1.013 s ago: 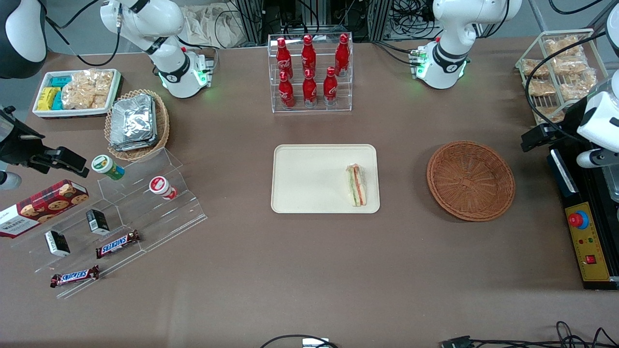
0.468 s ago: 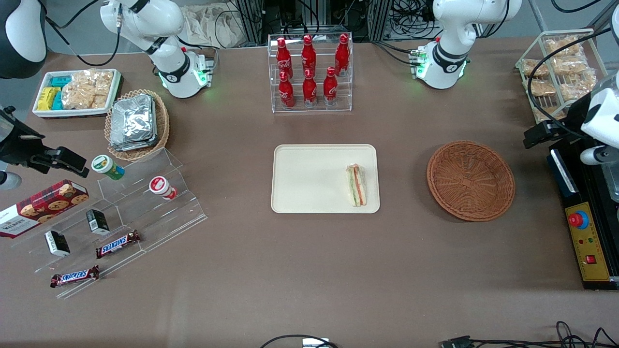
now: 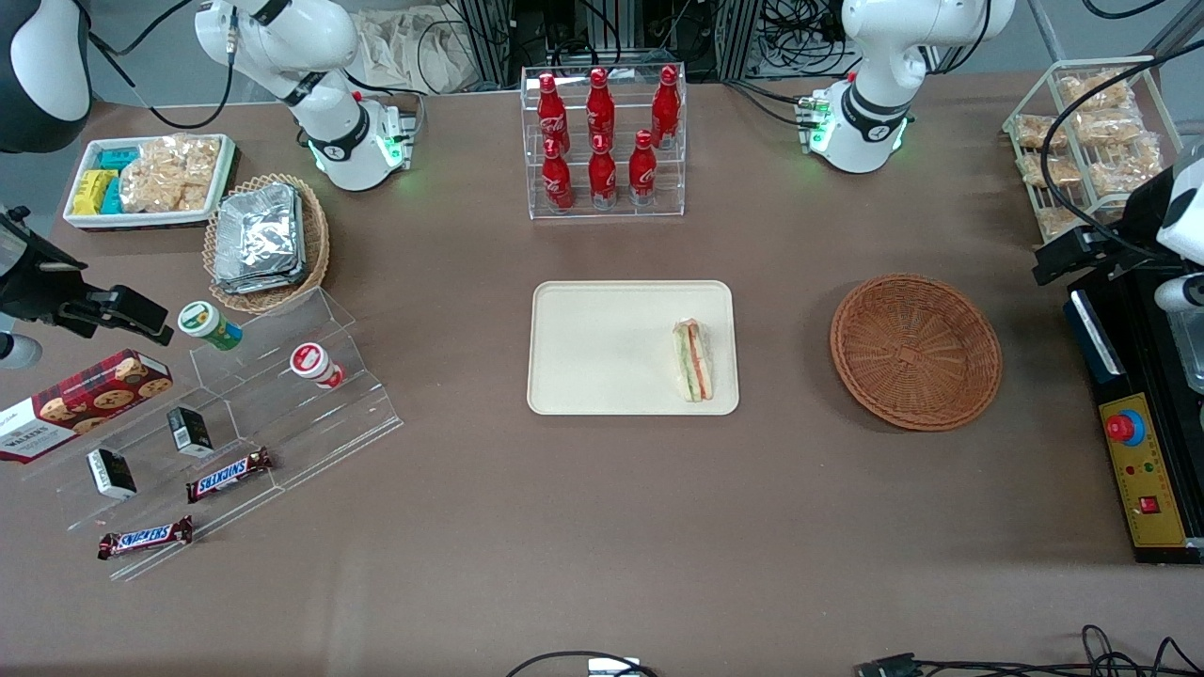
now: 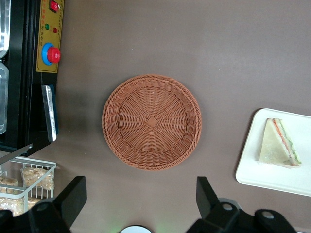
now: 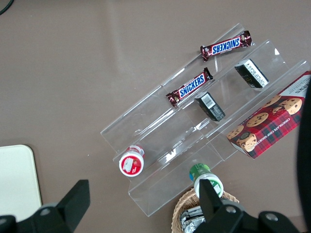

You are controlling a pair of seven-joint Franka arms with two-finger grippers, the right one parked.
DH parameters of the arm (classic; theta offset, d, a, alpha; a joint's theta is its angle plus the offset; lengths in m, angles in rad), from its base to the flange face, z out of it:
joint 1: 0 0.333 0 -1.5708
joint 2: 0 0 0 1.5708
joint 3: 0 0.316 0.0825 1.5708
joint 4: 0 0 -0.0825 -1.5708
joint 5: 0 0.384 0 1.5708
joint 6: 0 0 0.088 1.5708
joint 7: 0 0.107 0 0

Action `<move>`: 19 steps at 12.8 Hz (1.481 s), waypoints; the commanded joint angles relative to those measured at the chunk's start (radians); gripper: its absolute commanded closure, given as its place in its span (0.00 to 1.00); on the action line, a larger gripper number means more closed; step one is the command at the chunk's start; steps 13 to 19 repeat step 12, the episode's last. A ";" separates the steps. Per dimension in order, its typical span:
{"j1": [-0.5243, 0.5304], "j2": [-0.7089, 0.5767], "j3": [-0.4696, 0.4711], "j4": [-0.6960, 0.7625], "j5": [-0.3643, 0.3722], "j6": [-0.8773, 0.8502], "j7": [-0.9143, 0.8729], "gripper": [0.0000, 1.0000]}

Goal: Place sandwich from basket to tray

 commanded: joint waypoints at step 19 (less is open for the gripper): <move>0.005 0.007 0.007 0.068 0.001 -0.021 -0.011 0.00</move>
